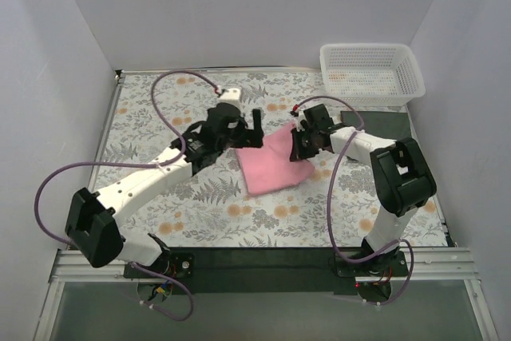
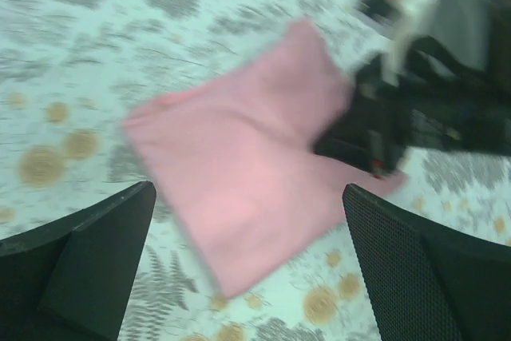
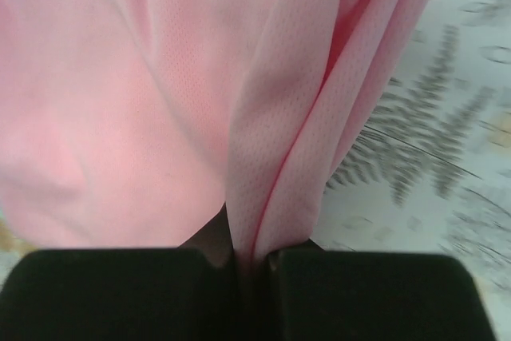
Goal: Fold and stack the t-shirts
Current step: Neatly place the folded tshirt to the corner
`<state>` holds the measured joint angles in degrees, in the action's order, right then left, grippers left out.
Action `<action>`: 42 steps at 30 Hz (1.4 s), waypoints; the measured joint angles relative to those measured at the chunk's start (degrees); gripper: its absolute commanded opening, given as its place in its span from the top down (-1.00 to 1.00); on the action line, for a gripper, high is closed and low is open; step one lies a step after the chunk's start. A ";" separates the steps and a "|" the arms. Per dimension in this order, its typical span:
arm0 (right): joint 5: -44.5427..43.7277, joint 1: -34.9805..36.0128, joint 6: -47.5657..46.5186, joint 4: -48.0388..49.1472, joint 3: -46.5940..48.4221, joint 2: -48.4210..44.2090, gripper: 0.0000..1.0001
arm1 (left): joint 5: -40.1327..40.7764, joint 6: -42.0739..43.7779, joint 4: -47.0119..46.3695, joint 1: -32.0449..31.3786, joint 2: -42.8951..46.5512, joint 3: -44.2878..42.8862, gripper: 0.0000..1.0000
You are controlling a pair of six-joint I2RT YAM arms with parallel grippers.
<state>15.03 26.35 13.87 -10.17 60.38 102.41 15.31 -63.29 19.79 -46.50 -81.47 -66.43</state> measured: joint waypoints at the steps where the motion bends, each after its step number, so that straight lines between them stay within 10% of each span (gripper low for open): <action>1: -2.29 -0.55 -2.10 -2.14 0.46 -1.03 0.97 | -0.20 -0.15 -0.17 3.08 1.79 1.05 -0.96; 10: -22.05 -7.74 -14.73 -13.88 4.72 -7.76 0.97 | -0.96 -1.90 0.20 25.97 7.34 15.06 -0.96; 42: -40.70 -29.33 -27.61 -16.79 18.45 -4.31 0.97 | -0.11 -1.27 1.57 26.14 7.37 16.83 -0.96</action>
<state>-25.67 -2.98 -13.74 -26.96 78.83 98.10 15.20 -64.55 21.37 -20.36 -74.11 -49.60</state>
